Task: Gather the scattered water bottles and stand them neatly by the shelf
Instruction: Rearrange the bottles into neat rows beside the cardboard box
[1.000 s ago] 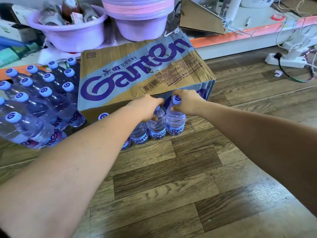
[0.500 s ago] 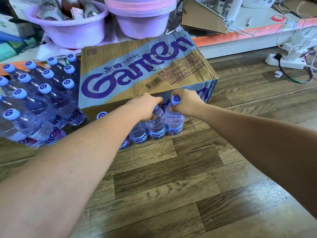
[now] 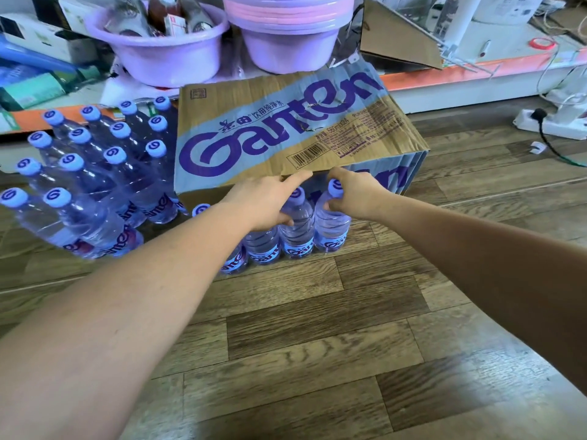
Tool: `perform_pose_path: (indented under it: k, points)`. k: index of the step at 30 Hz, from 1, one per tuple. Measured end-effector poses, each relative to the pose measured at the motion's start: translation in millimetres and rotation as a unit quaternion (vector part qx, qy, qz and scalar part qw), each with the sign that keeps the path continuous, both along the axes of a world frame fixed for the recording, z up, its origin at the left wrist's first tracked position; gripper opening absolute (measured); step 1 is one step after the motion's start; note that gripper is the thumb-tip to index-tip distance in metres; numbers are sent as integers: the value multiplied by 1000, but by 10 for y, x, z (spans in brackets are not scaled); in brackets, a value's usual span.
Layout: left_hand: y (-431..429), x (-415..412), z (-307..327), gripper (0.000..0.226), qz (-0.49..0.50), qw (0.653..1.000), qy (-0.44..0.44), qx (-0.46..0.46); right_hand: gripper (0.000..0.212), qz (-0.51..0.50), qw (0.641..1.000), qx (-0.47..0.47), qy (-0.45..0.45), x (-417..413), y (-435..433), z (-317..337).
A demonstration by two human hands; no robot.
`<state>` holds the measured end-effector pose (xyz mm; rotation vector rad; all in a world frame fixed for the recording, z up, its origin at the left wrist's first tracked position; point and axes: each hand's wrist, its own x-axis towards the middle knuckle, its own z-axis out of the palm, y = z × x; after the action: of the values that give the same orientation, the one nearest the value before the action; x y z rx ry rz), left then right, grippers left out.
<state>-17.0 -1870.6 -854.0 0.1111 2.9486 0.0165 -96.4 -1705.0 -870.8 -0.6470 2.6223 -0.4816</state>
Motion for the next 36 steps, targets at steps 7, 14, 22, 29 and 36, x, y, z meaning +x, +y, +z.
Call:
perform_pose_path:
  k: [7,14,22,29,36]
  points:
    - [-691,517,332,70,51,996,43,-63,77,43,986,128,100,60,-145,150]
    - [-914,740,17,53,112,993,-26,-23,42,96,934,299,169,165,-355,370]
    - [-1407,847,143,62,198,971,128,-48,40,83,975,156,134,269,-1053,791]
    - [-2605,1294,156,67,308,949,59,-34,61,210,970,72,103,642,-2326,580]
    - [-3252,1757,-92,60,356,932,63,27,70,292,948,65,106,1107,-3338,172]
